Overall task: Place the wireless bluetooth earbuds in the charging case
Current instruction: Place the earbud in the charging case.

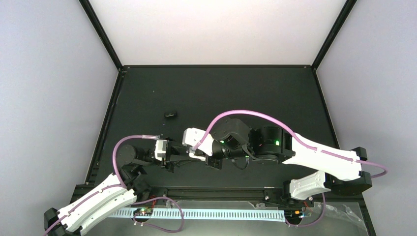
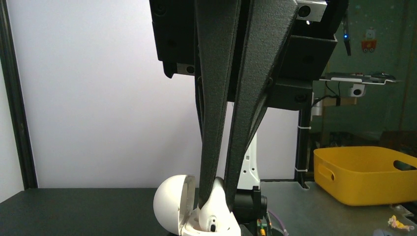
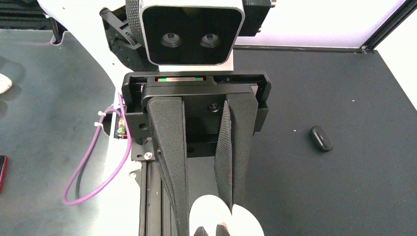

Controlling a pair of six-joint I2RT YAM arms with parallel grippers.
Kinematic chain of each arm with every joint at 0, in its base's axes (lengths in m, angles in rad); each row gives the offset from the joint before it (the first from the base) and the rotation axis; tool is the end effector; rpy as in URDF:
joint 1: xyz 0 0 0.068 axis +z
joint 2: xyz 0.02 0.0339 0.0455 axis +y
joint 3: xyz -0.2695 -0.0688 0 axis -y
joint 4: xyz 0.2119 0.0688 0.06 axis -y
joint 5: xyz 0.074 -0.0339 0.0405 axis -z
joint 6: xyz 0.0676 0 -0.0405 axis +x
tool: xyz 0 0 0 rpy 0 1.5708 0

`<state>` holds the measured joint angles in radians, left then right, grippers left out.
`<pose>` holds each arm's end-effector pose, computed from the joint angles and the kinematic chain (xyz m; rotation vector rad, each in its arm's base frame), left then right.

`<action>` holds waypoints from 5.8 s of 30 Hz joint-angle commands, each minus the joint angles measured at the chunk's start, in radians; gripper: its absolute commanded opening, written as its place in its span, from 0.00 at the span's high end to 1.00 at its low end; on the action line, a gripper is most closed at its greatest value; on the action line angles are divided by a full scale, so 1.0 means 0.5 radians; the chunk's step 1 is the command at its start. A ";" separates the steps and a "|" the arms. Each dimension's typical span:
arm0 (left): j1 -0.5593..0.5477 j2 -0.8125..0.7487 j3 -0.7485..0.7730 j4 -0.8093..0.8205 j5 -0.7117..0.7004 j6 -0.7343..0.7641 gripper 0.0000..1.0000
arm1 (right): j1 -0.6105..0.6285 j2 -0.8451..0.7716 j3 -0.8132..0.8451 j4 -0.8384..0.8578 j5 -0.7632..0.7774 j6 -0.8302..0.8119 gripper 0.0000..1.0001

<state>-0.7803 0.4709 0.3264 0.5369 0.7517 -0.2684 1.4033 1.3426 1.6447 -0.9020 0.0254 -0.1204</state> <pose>0.0472 -0.1117 0.3118 1.0013 0.9935 -1.3247 0.0451 0.2564 0.4164 -1.5475 1.6441 0.6897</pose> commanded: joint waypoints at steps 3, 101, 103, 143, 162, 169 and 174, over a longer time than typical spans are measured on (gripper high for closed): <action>-0.010 -0.019 0.047 0.047 -0.013 0.024 0.98 | 0.015 0.002 -0.063 -0.001 0.067 0.012 0.99; -0.011 0.011 0.041 0.089 0.018 0.000 0.98 | 0.013 -0.010 0.060 -0.027 0.048 0.072 0.99; -0.010 0.008 0.038 0.086 0.013 0.000 0.98 | 0.013 -0.012 0.057 -0.027 0.037 0.076 0.99; -0.010 -0.040 0.056 0.152 -0.080 -0.049 0.98 | 0.013 -0.004 -0.086 0.117 -0.012 0.144 0.99; -0.010 0.000 0.032 0.112 -0.081 -0.024 0.98 | 0.011 -0.092 0.065 0.138 0.065 0.172 0.80; -0.011 -0.017 0.031 0.109 -0.081 -0.026 0.98 | 0.008 -0.227 0.099 0.177 0.265 0.164 0.48; -0.010 -0.035 0.035 0.110 -0.073 -0.032 0.99 | -0.015 -0.230 0.005 0.162 0.375 0.184 0.35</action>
<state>-0.7803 0.4660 0.3248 0.5560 0.7189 -0.2886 1.4014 1.2289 1.6714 -0.8318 0.1356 -0.0395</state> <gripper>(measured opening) 0.217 0.619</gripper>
